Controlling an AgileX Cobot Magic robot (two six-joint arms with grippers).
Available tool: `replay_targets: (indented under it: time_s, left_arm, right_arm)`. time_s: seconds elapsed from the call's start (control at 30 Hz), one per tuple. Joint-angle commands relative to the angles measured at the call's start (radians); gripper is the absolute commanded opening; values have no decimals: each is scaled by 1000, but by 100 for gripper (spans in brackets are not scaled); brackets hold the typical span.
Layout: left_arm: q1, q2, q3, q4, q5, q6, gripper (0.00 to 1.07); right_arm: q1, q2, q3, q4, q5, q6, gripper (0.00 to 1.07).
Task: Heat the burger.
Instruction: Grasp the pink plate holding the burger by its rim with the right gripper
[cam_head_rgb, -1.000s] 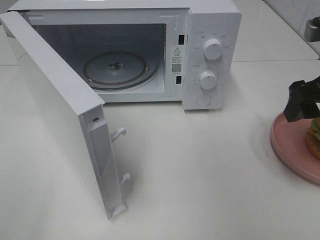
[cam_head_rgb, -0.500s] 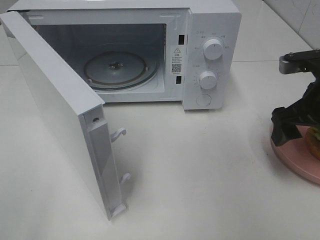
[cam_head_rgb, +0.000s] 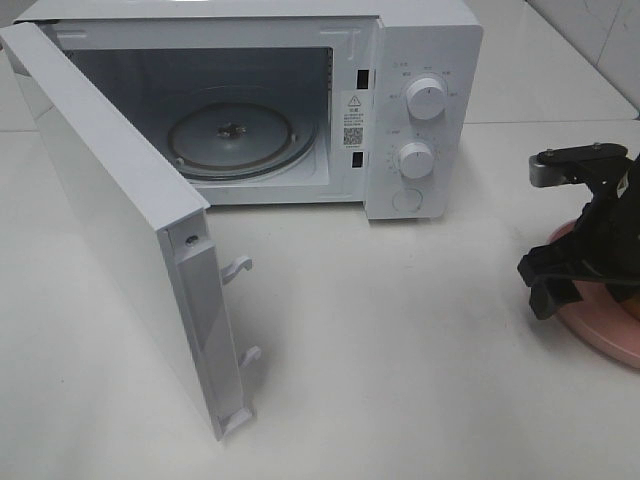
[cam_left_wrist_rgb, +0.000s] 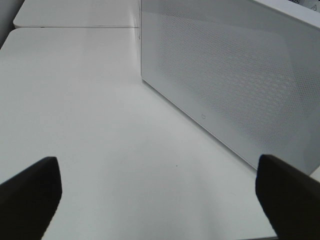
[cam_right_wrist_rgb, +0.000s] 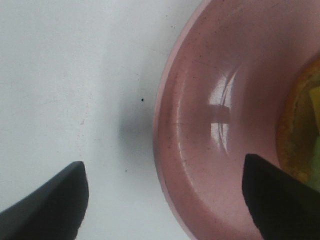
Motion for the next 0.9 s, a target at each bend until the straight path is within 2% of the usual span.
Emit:
replay_targets:
  time_s: [0.03, 0.67, 0.73, 0.77, 0.8, 0.83, 0.9]
  left_arm:
    - [-5, -3, 1, -5, 2, -5, 98]
    - [-5, -3, 1, -5, 2, -5, 98]
    - [-5, -3, 1, -5, 2, -5, 98]
    - [-5, -3, 1, -5, 2, -5, 98]
    - [-5, -3, 1, -5, 2, -5, 98]
    - [-5, -3, 1, -5, 2, -5, 98]
    - [-5, -3, 1, -5, 2, -5, 98]
  right_arm:
    - [1, 29, -1, 5, -29, -10, 76]
    - [0, 118, -1, -65, -93, 44, 74]
    - [0, 118, -1, -80, -93, 65, 67]
    - [0, 118, -1, -80, -93, 65, 67]
    - [0, 118, -1, -80, -93, 74, 60]
    - [0, 118, -1, -80, -93, 74, 60]
    - [0, 118, -1, -80, -92, 77, 45]
